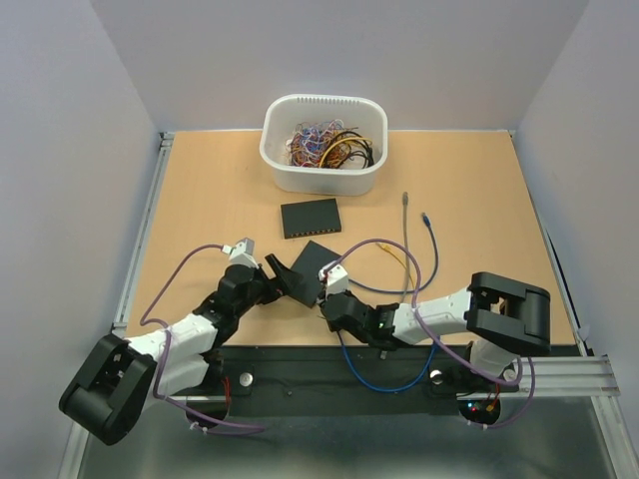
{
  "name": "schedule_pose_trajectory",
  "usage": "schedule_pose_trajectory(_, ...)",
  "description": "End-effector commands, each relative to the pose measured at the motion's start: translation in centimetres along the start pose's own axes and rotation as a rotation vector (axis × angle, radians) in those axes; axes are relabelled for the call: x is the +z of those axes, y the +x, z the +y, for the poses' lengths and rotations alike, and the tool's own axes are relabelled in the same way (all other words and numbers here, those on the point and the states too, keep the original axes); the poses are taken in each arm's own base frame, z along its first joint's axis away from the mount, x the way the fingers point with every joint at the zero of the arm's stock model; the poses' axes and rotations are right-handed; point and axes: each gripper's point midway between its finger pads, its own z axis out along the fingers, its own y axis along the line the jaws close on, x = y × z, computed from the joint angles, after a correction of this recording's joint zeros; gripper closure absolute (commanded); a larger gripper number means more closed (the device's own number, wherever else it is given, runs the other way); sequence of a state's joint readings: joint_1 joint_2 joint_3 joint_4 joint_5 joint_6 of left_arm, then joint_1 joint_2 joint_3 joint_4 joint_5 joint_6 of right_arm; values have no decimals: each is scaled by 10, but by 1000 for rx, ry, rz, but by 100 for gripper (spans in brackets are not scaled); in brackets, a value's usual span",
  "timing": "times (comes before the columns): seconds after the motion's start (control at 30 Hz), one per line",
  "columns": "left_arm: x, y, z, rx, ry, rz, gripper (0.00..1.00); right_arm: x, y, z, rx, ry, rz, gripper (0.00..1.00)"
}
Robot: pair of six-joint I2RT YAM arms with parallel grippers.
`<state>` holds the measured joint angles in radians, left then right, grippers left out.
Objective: Insert the plug into the switch port
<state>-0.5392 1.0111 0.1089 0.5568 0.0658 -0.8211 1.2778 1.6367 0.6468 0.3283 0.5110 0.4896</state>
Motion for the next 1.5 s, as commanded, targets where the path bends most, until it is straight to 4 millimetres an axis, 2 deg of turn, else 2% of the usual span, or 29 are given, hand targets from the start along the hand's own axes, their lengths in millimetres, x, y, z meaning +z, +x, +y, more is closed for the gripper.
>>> schedule_pose_trajectory(0.0,-1,18,-3,31,-16,108,2,-8,-31,11,32,-42,-106,99)
schedule_pose_trajectory(0.17,6,-3,-7,109,-64,67,1,-11,-27,11,-16,-73,-103,100)
schedule_pose_trajectory(0.27,18,-10,-8,146,-87,66,1,-9,-24,12,-45,-83,-97,100)
schedule_pose_trajectory(0.53,37,10,-10,190,-39,165,2,-4,-23,13,-71,-79,-97,100)
schedule_pose_trajectory(1.07,26,33,-18,201,32,212,4,-3,-26,26,-75,-154,-120,100)
schedule_pose_trajectory(1.23,27,39,-15,202,26,227,4,-4,-34,19,-67,-118,-147,100)
schedule_pose_trajectory(1.47,27,39,-15,206,26,227,4,-2,-41,-5,-37,-36,-153,100)
